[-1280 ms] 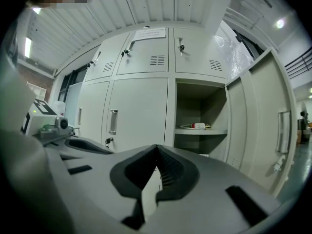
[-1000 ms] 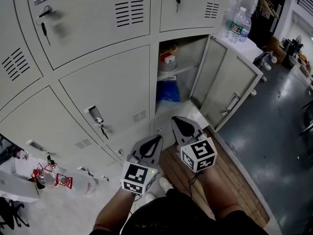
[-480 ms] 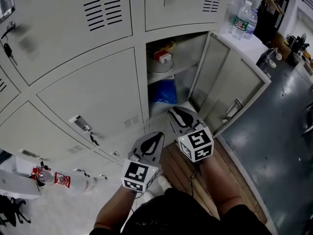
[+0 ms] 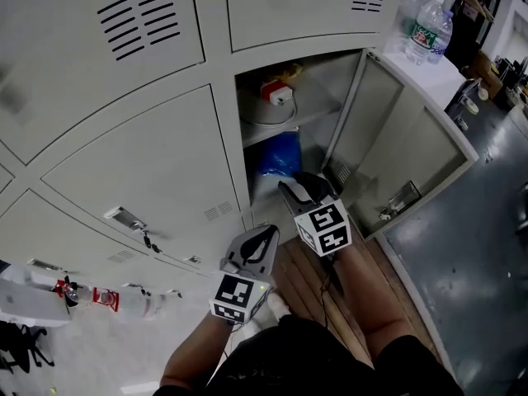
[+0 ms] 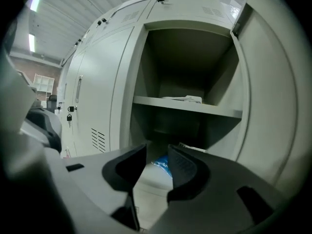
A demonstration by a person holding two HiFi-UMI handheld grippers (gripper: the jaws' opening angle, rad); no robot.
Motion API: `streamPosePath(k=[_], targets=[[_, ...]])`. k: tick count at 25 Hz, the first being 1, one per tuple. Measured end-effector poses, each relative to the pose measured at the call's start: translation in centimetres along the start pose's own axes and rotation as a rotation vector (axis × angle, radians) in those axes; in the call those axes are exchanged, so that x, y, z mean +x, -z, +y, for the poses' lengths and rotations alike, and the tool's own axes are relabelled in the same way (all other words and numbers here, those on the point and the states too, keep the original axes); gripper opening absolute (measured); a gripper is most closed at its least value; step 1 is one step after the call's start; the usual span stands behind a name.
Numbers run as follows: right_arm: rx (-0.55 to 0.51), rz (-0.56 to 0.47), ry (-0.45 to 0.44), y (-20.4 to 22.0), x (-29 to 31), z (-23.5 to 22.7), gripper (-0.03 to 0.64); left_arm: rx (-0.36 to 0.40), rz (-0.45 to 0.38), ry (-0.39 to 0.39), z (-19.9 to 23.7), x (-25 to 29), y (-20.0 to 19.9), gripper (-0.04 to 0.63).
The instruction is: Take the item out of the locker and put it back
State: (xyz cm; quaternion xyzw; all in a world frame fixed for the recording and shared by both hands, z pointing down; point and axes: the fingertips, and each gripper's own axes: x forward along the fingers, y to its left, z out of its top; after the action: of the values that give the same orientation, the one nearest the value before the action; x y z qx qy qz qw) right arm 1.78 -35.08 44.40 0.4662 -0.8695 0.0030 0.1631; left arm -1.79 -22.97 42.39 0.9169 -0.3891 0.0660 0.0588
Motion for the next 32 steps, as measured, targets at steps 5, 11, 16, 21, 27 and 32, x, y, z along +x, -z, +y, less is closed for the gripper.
streamPosePath(k=[5,11,16,21,27,32], targets=[[-0.015,0.056,-0.023,2.3,3.1,-1.0,0.152,-0.008,0.020,-0.015,0.6,1.3,0.9,0.005],[-0.085,0.143,-0.052,5.3,6.6,-1.5,0.179,-0.014,0.051,-0.031,1.1,2.2,2.1,0.005],[-0.175,0.213,-0.065,6.9,8.8,-1.5,0.196,-0.021,0.058,-0.038,1.5,2.6,2.5,0.005],[-0.241,0.251,-0.080,7.8,10.4,-1.6,0.207,-0.026,0.060,-0.053,2.1,2.9,2.7,0.005],[-0.283,0.286,-0.078,8.5,11.3,-2.0,0.191,-0.034,0.059,-0.058,2.6,3.1,2.7,0.005],[-0.279,0.304,-0.047,8.9,11.5,-2.5,0.096,-0.046,0.057,-0.056,2.8,3.1,2.9,0.005]])
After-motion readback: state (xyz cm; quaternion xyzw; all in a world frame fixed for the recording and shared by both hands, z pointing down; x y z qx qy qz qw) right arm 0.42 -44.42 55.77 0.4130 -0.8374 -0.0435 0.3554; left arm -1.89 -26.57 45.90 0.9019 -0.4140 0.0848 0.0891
